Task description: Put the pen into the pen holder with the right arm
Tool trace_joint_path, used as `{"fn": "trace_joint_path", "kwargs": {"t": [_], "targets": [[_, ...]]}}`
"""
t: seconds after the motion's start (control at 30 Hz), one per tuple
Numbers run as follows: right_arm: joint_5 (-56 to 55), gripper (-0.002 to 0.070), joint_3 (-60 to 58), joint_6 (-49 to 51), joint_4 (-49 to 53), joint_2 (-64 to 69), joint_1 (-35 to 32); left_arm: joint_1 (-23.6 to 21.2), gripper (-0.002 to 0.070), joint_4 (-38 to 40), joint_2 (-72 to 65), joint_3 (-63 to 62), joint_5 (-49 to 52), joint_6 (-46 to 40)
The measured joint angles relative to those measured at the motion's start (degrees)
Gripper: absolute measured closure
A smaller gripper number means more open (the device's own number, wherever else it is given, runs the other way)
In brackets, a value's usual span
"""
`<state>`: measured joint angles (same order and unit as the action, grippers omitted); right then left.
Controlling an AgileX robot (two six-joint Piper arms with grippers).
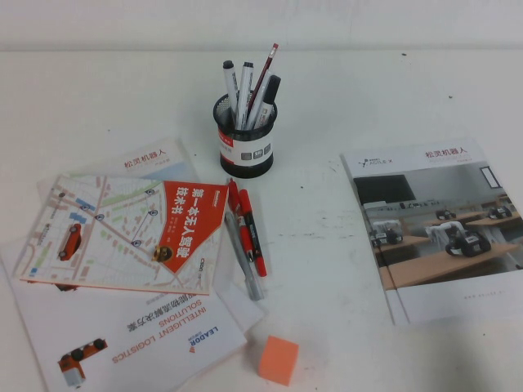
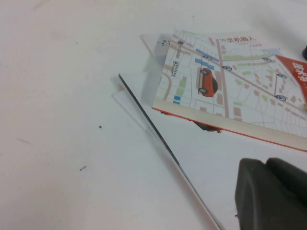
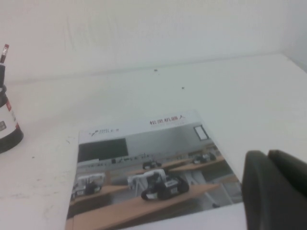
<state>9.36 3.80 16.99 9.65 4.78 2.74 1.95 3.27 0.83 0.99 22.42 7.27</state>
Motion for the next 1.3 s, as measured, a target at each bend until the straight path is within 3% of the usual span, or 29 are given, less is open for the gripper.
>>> {"fn": "trace_joint_path", "kwargs": {"t": [0.2,0.5,0.7,1.3], "targets": [[-0.38,0.0695,-2.35,-0.52,-1.51,0.0,-0.22,0.0,0.0678,0.0,0.0,0.0,0.0,0.0],[2.98,0.0695,-5.16,-16.99,-14.14,-5.14,-0.24,0.0,0.0678,0.0,0.0,0.0,0.0,0.0],[10.1,0.0695,-5.21,-17.51,-13.45,-5.27,-0.24,0.0,0.0677,0.0,0.0,0.0,0.0,0.0],[10.34,0.0695,-5.21,-17.78,-12.31,-5.27,-0.24,0.0,0.0678,0.0,0.0,0.0,0.0,0.0]]}}
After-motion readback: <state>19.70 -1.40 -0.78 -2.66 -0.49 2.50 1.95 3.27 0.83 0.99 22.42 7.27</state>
